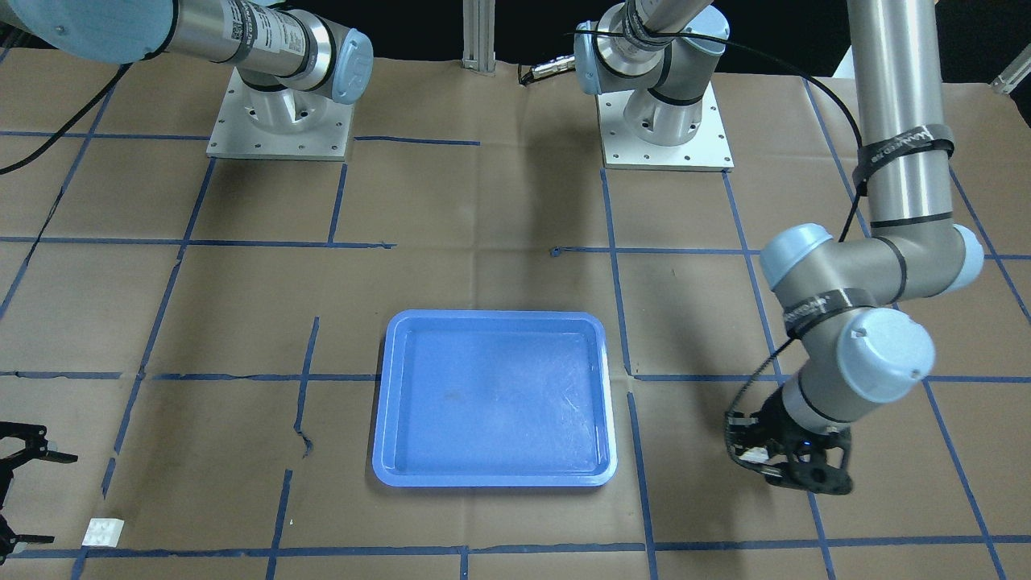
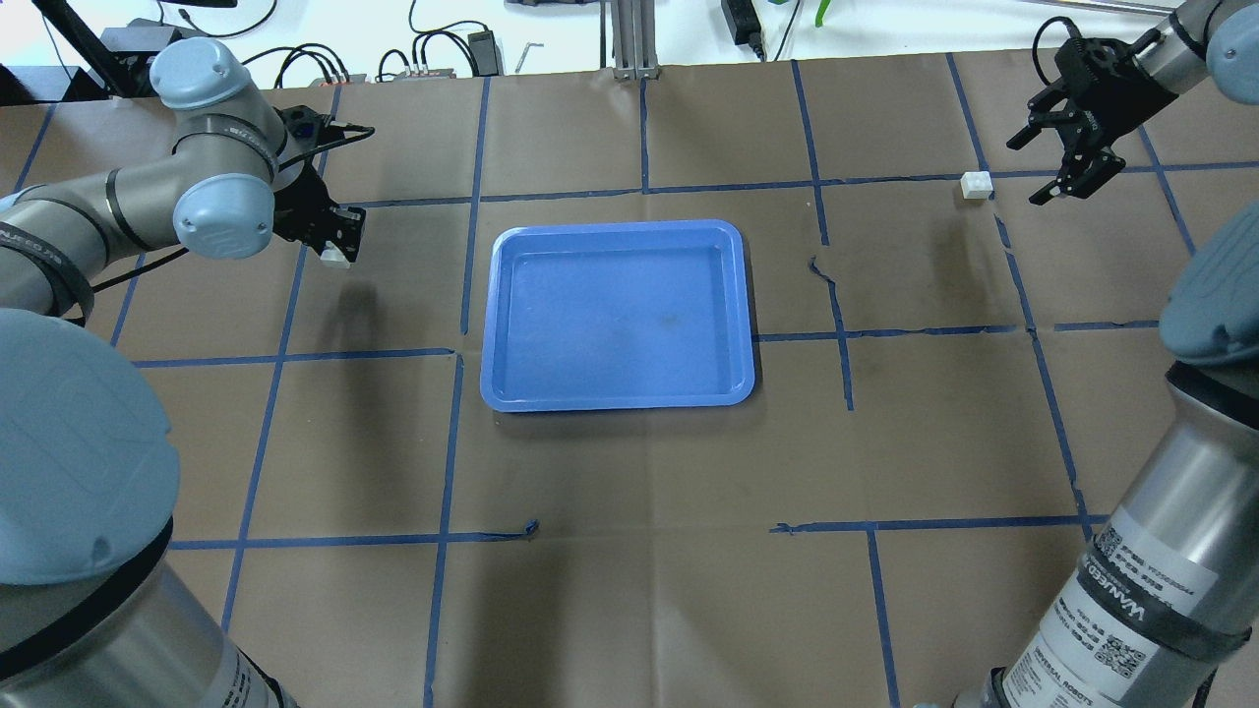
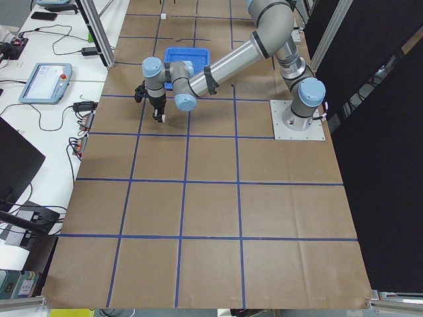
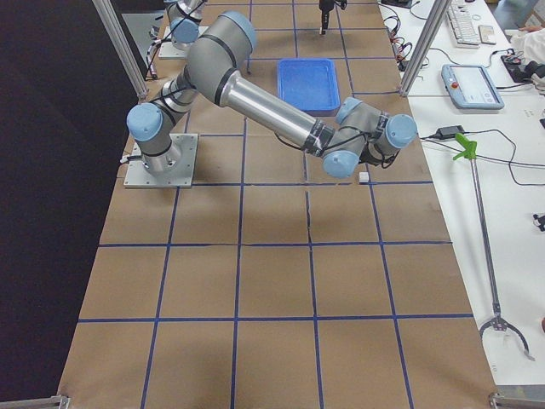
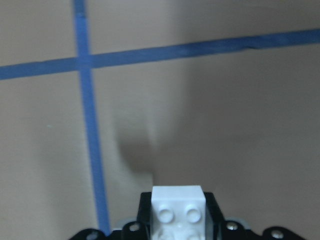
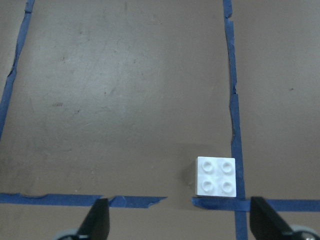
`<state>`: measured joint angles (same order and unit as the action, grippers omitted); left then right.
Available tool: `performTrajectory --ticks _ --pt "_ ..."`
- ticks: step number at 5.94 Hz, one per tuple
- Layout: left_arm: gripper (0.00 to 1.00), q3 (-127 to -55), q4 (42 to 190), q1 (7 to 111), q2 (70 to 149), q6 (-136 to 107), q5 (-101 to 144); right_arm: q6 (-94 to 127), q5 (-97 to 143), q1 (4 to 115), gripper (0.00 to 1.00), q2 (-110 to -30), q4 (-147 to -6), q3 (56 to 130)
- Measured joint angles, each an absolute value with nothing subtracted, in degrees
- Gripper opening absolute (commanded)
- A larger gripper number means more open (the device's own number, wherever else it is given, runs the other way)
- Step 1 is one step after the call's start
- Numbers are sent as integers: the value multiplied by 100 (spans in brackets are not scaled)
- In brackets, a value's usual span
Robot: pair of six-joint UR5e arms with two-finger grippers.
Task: Assemble white blocks and place on blue tray
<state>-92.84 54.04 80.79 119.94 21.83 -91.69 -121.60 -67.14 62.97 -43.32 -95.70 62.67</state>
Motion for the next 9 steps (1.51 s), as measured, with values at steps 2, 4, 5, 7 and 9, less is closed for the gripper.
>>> performTrajectory --ticks 2,4,5,7,9 --pt "17 -9751 5438 9248 11443 2253 -9193 -12176 -6514 6285 99 -4065 -9862 6279" --pt "17 -9830 5442 10175 11462 2349 -9186 -12163 -6488 6299 96 -3998 -9842 6295" --pt "17 -9839 5426 10519 11503 2688 -9187 -12149 -6466 6321 90 -3997 -9834 6296" --pt "17 -9843 5197 10794 11672 4540 -9217 -12141 -6408 6346 66 -3998 -9835 6293" --pt "19 -9856 4850 10853 11839 6359 -9220 -12152 -6399 6359 45 -3989 -9858 6293"
